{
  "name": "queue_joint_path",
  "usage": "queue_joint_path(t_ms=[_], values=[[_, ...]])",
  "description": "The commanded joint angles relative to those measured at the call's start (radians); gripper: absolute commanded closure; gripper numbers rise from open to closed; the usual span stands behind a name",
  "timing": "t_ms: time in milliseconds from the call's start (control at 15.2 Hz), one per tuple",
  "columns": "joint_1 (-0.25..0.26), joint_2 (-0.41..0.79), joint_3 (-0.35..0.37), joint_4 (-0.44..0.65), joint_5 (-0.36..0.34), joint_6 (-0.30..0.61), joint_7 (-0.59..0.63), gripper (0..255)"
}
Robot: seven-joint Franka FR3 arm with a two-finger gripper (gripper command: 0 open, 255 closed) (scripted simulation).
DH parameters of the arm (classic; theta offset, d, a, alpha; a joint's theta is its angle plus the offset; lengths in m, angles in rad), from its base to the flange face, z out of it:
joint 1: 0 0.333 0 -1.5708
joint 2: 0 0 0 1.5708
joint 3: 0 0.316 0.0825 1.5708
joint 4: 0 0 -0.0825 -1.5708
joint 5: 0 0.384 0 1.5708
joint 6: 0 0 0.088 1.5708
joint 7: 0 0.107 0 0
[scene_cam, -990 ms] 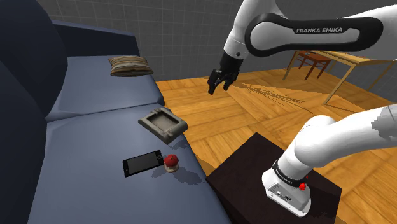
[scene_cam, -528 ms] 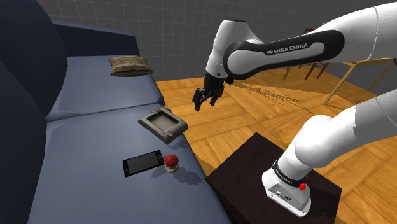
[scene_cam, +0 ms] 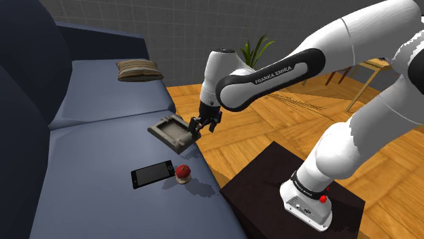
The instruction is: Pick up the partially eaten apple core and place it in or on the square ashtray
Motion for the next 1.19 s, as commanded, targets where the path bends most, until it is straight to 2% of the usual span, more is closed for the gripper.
queue_joint_path(t_ms=[0, 330, 594, 1122], values=[[0.004, 0.078, 0.026, 0.014, -0.016, 0.053, 0.034, 0], [0.026, 0.275, 0.067, 0.074, -0.095, 0.153, 0.137, 0], [0.068, 0.437, 0.066, 0.142, -0.178, 0.215, 0.227, 0], [0.103, 0.534, 0.033, 0.142, -0.239, 0.308, 0.270, 0]])
